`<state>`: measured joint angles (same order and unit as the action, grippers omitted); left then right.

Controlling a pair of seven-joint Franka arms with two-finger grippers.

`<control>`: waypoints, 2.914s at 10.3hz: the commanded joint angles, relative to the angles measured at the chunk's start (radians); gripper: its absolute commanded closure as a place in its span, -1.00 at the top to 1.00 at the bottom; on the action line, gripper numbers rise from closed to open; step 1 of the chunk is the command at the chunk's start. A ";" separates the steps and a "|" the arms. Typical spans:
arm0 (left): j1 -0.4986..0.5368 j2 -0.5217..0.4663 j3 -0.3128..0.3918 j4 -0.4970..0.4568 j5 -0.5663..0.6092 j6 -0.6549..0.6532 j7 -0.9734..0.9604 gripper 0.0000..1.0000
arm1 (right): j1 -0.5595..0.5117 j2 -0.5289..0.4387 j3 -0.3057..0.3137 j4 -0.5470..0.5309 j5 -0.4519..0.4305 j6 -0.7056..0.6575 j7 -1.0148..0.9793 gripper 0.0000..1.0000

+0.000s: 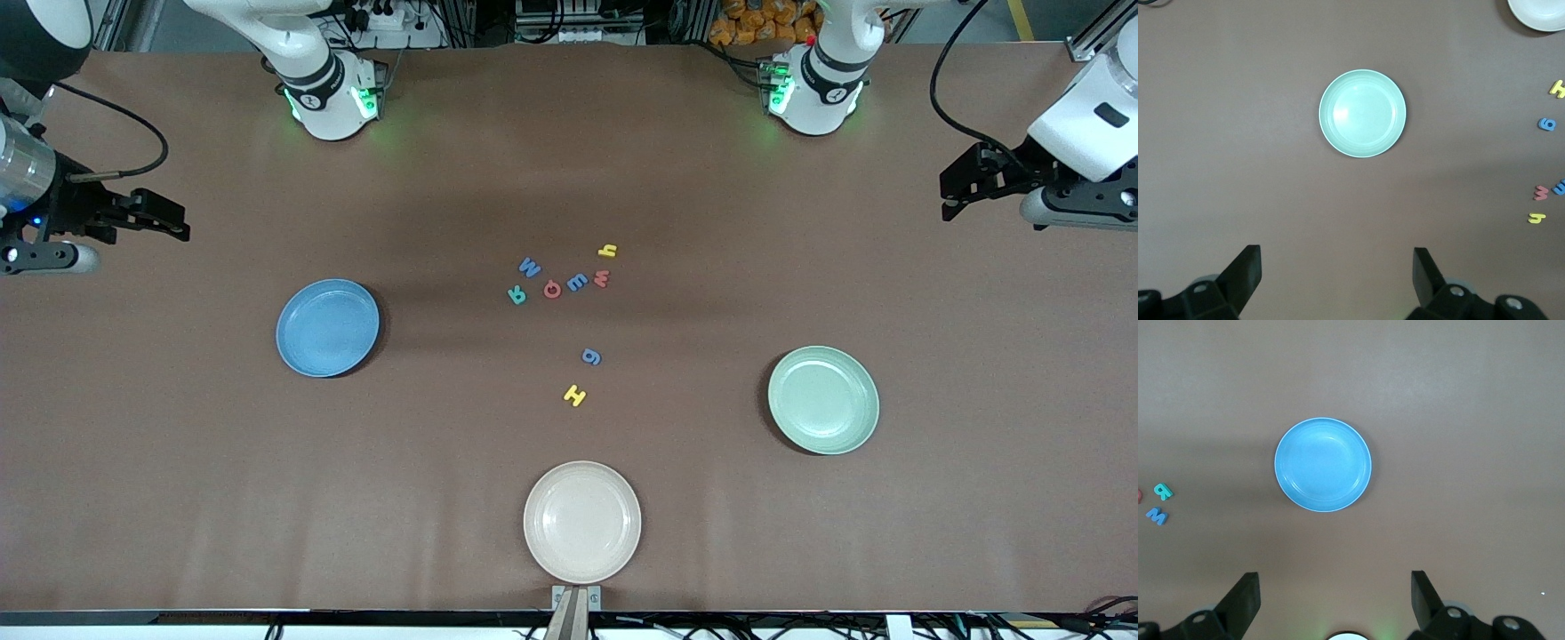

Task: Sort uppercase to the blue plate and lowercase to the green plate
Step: 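Move both grippers out from rest toward the letters and green plate, then lower the right gripper to the letters while the left gripper approaches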

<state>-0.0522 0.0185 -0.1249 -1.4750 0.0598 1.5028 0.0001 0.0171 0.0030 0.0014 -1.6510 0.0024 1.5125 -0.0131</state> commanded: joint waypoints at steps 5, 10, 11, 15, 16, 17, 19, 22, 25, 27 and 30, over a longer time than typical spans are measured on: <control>-0.059 0.226 -0.041 -0.028 -0.046 0.147 -0.395 1.00 | -0.005 -0.005 0.287 -0.123 0.017 0.066 0.362 1.00; -0.147 0.343 -0.041 -0.169 -0.032 0.445 -0.730 1.00 | -0.006 0.053 0.592 -0.393 0.067 0.419 0.802 1.00; -0.146 0.365 -0.039 -0.169 -0.028 0.457 -0.756 1.00 | -0.002 0.116 0.641 -0.417 0.067 0.508 0.909 1.00; -0.115 0.399 -0.030 -0.171 0.002 0.465 -0.841 1.00 | 0.084 0.357 0.663 -0.423 -0.039 0.811 1.163 1.00; -0.124 0.400 -0.033 -0.177 -0.003 0.465 -0.856 1.00 | 0.093 0.411 0.663 -0.420 -0.146 0.862 1.236 1.00; -0.141 0.414 -0.039 -0.180 -0.008 0.465 -0.893 1.00 | 0.101 0.472 0.663 -0.417 -0.283 0.905 1.342 1.00; -0.207 0.471 -0.041 -0.174 -0.023 0.563 -1.054 1.00 | 0.124 0.595 0.660 -0.385 -0.570 0.945 1.610 1.00; -0.227 0.501 -0.041 -0.165 -0.026 0.644 -1.238 1.00 | 0.144 0.641 0.660 -0.366 -0.611 0.945 1.687 1.00; -0.294 0.534 -0.041 -0.188 -0.021 0.685 -1.455 1.00 | 0.146 0.657 0.660 -0.368 -0.605 0.947 1.687 1.00; -0.331 0.480 -0.042 -0.316 -0.020 0.688 -1.526 1.00 | 0.147 0.664 0.660 -0.371 -0.605 0.948 1.679 0.85; -0.382 0.486 -0.042 -0.351 -0.021 0.767 -1.731 1.00 | 0.153 0.677 0.660 -0.377 -0.607 0.966 1.674 0.67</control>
<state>-0.4109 0.5375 -0.1735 -1.7854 0.0365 2.2219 -1.6313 0.1650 0.6632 0.6564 -2.0358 -0.5828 2.4659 1.6423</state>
